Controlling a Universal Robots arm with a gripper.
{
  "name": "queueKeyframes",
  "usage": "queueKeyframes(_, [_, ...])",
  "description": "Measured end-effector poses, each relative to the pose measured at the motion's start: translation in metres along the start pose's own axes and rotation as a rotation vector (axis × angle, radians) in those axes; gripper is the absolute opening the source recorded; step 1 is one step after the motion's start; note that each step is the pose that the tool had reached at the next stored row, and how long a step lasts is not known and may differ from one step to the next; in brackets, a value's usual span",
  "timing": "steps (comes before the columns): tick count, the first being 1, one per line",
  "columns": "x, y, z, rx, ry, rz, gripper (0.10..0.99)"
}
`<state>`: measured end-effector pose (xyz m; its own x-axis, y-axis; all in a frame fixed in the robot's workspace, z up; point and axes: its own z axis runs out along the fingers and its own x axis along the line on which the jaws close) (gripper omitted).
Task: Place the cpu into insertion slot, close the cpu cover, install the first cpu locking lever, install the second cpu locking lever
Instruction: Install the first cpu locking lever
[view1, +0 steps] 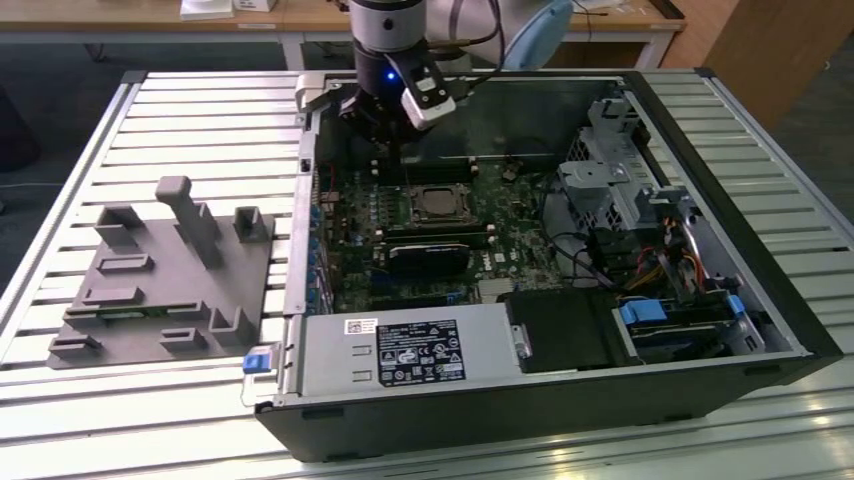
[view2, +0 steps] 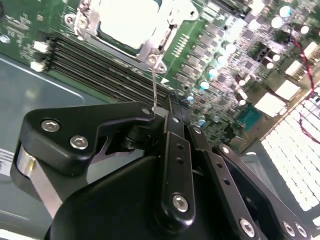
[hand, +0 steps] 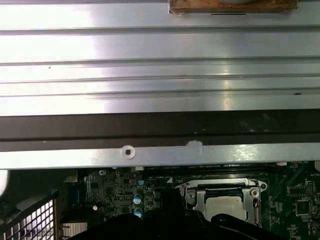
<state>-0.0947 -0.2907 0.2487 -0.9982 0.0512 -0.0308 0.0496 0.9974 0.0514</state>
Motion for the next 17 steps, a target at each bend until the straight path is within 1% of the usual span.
queueKeyframes(5, [-0.0146, 0.0008, 0.0006, 0.0, 0.0004, 0.0, 0.106])
queueKeyframes(8, [-0.0276, 0.0015, 0.0016, 0.0, 0.0021, 0.0, 0.106])
queueKeyframes(9, [-0.034, 0.0018, 0.0021, 0.0, 0.0037, 0.0, 0.106])
queueKeyframes(10, [-0.0361, 0.0019, 0.0023, 0.0, 0.0043, 0.0, 0.106])
queueKeyframes(11, [-0.0362, 0.0018, 0.0023, 0.0, 0.0046, 0.0, 0.106])
queueKeyframes(12, [-0.0359, 0.0016, 0.0022, -0.005, 0.0047, 0.0, 0.106])
queueKeyframes(13, [-0.0357, 0.0013, 0.0023, -0.019, 0.0048, 0.0, 0.106])
queueKeyframes(15, [-0.0355, 0.0002, 0.0023, -0.055, 0.0055, 0.001, 0.106])
queueKeyframes(16, [-0.0355, -0.0004, 0.0027, -0.065, 0.0045, 0.001, 0.106])
queueKeyframes(17, [-0.0355, -0.0005, 0.0034, -0.066, 0.0038, 0.0, 0.106])
